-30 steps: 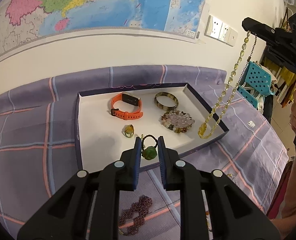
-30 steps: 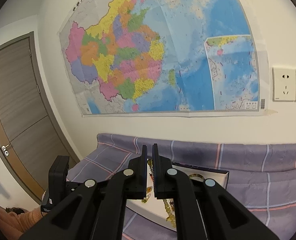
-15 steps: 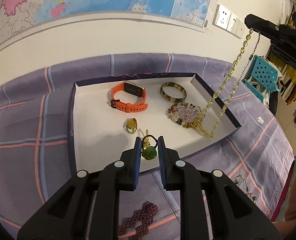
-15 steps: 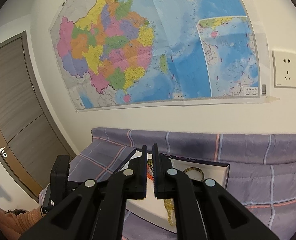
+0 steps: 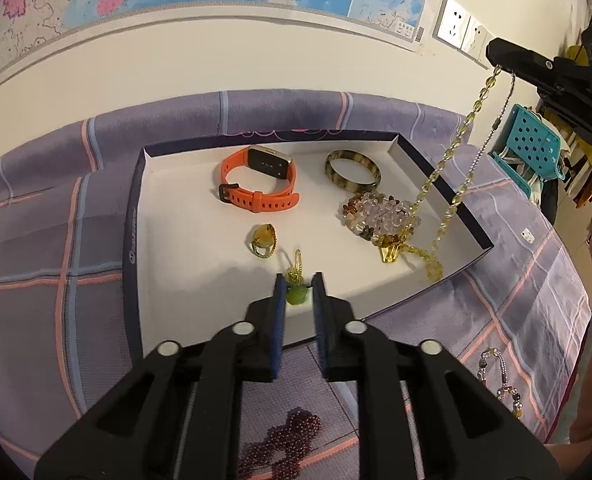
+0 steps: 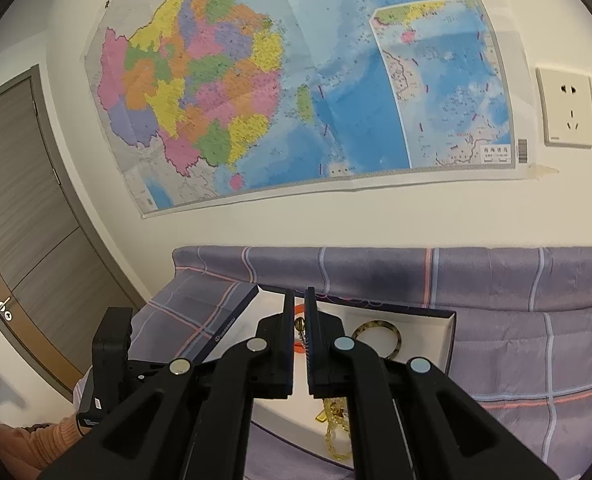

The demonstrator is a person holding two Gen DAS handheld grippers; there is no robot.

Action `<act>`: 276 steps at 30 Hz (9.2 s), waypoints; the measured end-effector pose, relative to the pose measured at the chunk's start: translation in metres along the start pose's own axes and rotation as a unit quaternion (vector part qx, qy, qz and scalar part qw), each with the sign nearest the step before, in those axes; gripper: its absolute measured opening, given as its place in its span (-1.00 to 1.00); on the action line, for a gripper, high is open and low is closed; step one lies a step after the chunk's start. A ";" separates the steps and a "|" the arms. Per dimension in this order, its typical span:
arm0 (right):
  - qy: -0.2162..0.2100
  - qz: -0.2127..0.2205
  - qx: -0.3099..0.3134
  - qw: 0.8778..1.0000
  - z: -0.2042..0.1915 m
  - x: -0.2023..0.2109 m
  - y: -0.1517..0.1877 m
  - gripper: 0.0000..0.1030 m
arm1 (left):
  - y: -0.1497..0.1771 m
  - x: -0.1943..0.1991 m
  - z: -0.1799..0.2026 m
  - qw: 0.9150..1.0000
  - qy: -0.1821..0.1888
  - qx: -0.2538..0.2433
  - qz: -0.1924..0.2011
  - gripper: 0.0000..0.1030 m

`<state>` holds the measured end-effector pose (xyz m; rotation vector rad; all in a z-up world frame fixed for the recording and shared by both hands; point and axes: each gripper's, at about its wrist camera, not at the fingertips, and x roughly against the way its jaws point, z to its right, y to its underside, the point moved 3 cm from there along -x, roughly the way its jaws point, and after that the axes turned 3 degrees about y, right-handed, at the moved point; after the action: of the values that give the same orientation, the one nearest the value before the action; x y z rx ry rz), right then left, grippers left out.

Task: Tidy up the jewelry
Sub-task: 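Open the right tool to release the necklace while the left tool drops the ring, then withdraw both tools from the tray toward the remaining bracelets on the cloth, then grasp the multicolour agate bead bracelet with the right tool, then grasp the dark red beaded bracelet with the left tool while the right tool lifts the agate bracelet, then lift and carry both bracelets over the white tray with both tools, then lower the agate bracelet into the tray with the right tool while the left tool lowers the red bracelet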

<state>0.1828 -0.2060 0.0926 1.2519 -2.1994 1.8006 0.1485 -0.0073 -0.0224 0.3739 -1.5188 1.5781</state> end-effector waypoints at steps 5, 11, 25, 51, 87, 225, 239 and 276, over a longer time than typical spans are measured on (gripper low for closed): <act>0.003 -0.012 -0.005 1.000 0.004 -0.010 0.007 -0.94 | 0.001 -0.005 0.003 1.000 -0.001 -0.002 -0.004 -0.77; 0.003 -0.032 -0.014 0.999 0.012 -0.022 0.019 -0.94 | 0.002 -0.009 0.001 1.000 -0.002 0.002 -0.010 -0.77; 0.009 -0.101 -0.030 0.994 0.027 -0.062 0.057 -0.93 | 0.006 -0.005 0.004 1.000 -0.009 0.000 -0.003 -0.60; 0.037 -0.119 -0.040 0.991 0.036 -0.050 0.089 -0.26 | 0.043 0.045 -0.002 0.999 -0.039 0.002 0.029 0.10; 0.037 -0.202 0.103 0.973 -0.071 0.042 0.236 0.70 | 0.110 0.066 0.001 0.999 -0.041 0.016 0.004 0.31; 0.004 0.021 0.124 0.992 -0.099 0.088 0.058 -0.92 | 0.066 0.088 0.018 0.999 -0.002 -0.035 0.038 -0.90; 0.010 0.041 0.136 0.990 -0.097 0.082 0.013 -0.92 | 0.017 0.117 0.022 0.995 0.001 -0.060 0.084 -0.90; 0.015 -0.011 0.069 0.997 -0.043 -0.017 -0.021 -0.92 | -0.039 0.037 0.002 0.998 -0.007 -0.039 0.058 -0.90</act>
<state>0.1871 -0.1606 0.1154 1.2576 -2.0696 1.9804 0.1559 -0.0004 0.0304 0.2564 -1.6325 1.6027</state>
